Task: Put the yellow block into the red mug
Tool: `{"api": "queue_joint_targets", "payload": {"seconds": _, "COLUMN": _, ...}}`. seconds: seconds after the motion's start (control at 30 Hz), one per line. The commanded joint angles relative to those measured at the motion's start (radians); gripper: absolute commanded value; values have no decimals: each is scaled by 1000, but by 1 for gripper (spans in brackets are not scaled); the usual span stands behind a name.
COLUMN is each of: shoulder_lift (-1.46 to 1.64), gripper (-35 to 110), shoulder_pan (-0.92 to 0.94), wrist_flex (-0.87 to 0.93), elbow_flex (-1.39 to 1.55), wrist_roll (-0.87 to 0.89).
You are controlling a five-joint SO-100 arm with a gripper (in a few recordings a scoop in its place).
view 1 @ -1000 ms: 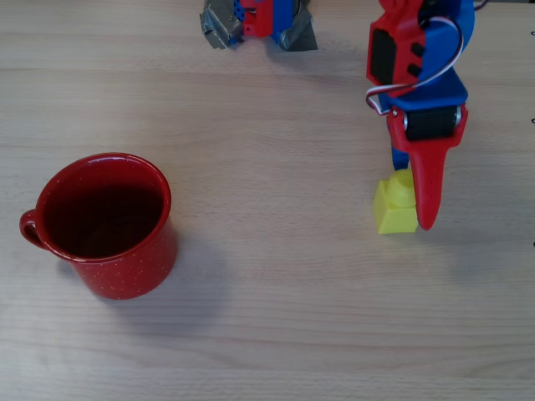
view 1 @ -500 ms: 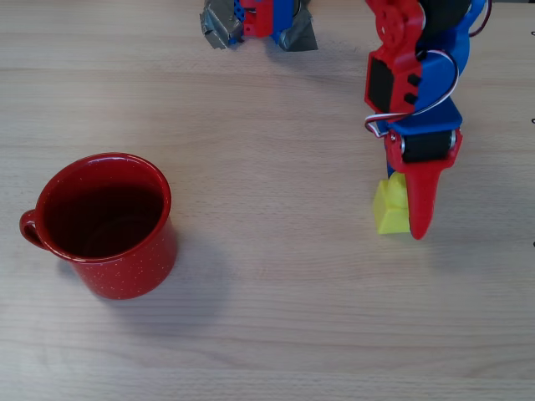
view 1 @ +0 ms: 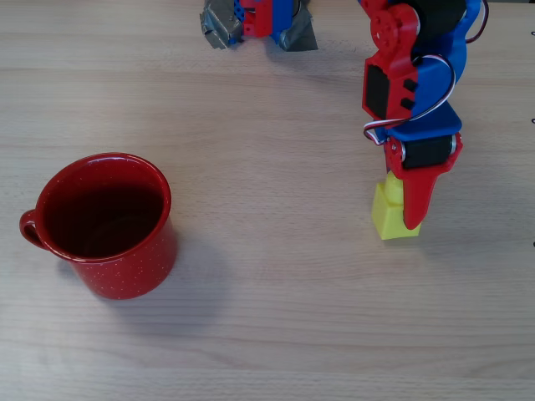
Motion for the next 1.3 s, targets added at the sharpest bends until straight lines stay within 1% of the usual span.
{"api": "queue_joint_targets", "payload": {"seconds": 0.0, "shoulder_lift": 103, "gripper": 0, "shoulder_pan": 18, "wrist_flex": 55, "elbow_flex": -86, "wrist_roll": -12}}
{"api": "queue_joint_targets", "payload": {"seconds": 0.07, "shoulder_lift": 133, "gripper": 0, "shoulder_pan": 34, "wrist_flex": 95, "elbow_flex": -104, "wrist_roll": -23}}
{"api": "queue_joint_targets", "payload": {"seconds": 0.23, "shoulder_lift": 206, "gripper": 0, "shoulder_pan": 69, "wrist_flex": 262, "elbow_flex": -221, "wrist_roll": -58}}
{"api": "queue_joint_targets", "payload": {"seconds": 0.4, "shoulder_lift": 296, "gripper": 0, "shoulder_pan": 126, "wrist_flex": 348, "elbow_flex": -299, "wrist_roll": -75}}
{"api": "queue_joint_targets", "payload": {"seconds": 0.8, "shoulder_lift": 506, "gripper": 0, "shoulder_pan": 342, "wrist_flex": 413, "elbow_flex": -316, "wrist_roll": -265}}
{"api": "queue_joint_targets", "payload": {"seconds": 1.27, "shoulder_lift": 597, "gripper": 0, "shoulder_pan": 759, "wrist_flex": 410, "elbow_flex": -302, "wrist_roll": -442}}
